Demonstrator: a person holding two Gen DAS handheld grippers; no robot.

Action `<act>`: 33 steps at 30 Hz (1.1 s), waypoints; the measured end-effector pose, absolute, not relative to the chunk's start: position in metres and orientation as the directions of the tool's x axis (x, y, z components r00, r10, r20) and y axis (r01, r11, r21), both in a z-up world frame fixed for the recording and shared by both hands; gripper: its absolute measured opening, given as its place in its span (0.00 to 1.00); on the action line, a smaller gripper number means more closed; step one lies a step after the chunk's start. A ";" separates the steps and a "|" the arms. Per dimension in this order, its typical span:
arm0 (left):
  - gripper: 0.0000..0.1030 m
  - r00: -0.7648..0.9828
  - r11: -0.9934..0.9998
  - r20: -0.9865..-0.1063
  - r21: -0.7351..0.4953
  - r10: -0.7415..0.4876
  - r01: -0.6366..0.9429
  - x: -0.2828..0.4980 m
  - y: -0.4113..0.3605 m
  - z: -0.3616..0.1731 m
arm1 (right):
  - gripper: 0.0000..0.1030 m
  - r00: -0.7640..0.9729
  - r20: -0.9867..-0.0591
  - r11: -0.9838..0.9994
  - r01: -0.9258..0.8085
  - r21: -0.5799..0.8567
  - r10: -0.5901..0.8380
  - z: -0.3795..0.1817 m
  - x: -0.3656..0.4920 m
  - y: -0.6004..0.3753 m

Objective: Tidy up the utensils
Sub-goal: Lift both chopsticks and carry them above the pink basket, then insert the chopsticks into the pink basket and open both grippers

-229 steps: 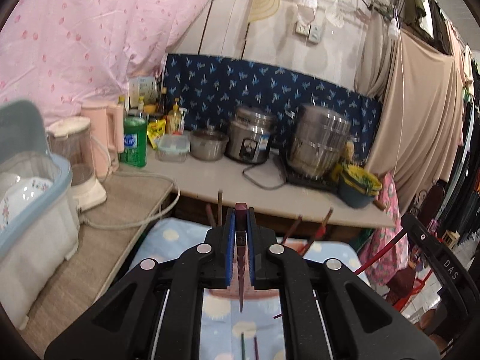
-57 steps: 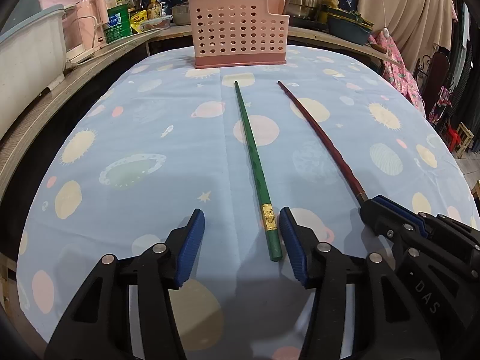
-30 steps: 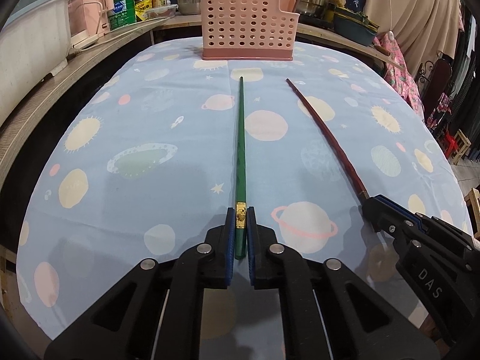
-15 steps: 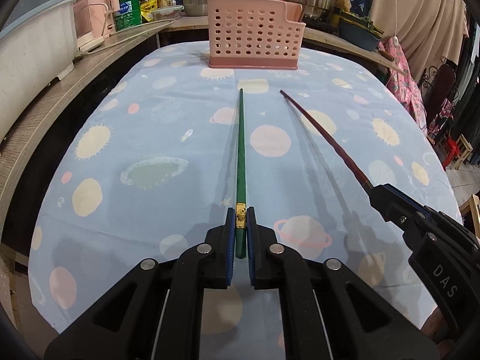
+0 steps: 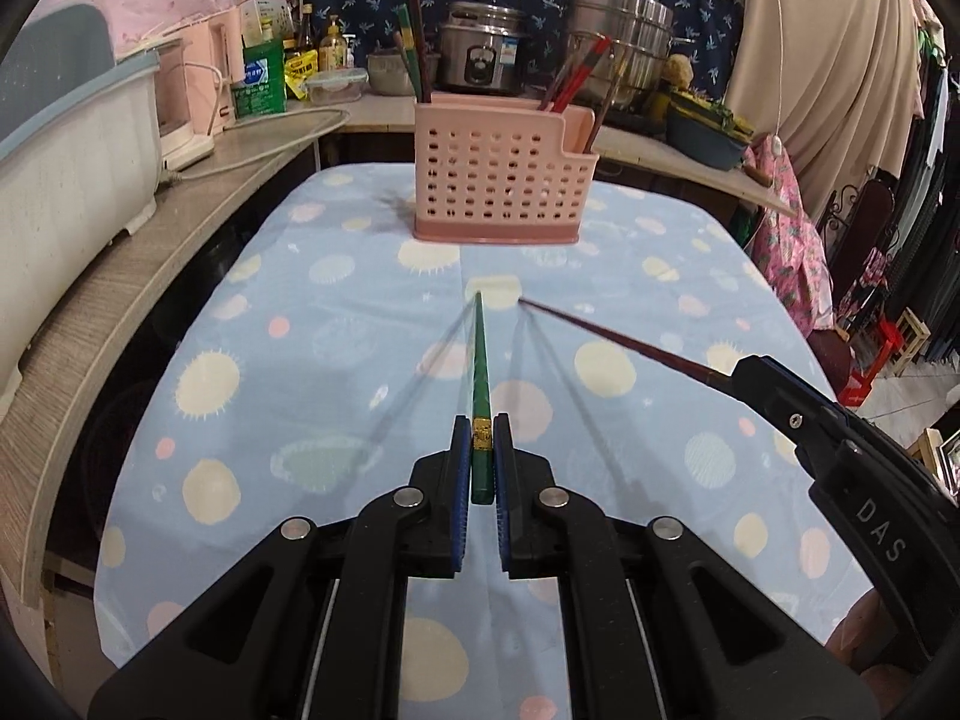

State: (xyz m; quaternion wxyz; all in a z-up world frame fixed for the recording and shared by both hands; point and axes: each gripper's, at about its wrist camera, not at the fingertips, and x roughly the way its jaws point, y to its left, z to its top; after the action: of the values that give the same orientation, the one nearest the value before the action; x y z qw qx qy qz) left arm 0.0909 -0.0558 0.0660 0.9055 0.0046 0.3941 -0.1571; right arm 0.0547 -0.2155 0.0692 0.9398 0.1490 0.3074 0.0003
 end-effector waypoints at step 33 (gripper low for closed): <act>0.07 0.746 0.934 -0.563 -0.197 -0.356 0.297 0.221 -0.061 0.221 | 0.07 0.940 -0.325 0.960 -0.007 0.278 0.101 0.219 0.168 -0.247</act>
State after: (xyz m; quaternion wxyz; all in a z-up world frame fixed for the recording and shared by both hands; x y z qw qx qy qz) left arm 0.2206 -0.0606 0.2214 0.9331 -0.0472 0.3106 -0.1750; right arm 0.1682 -0.2472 0.2187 0.9753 0.1379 0.1703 0.0276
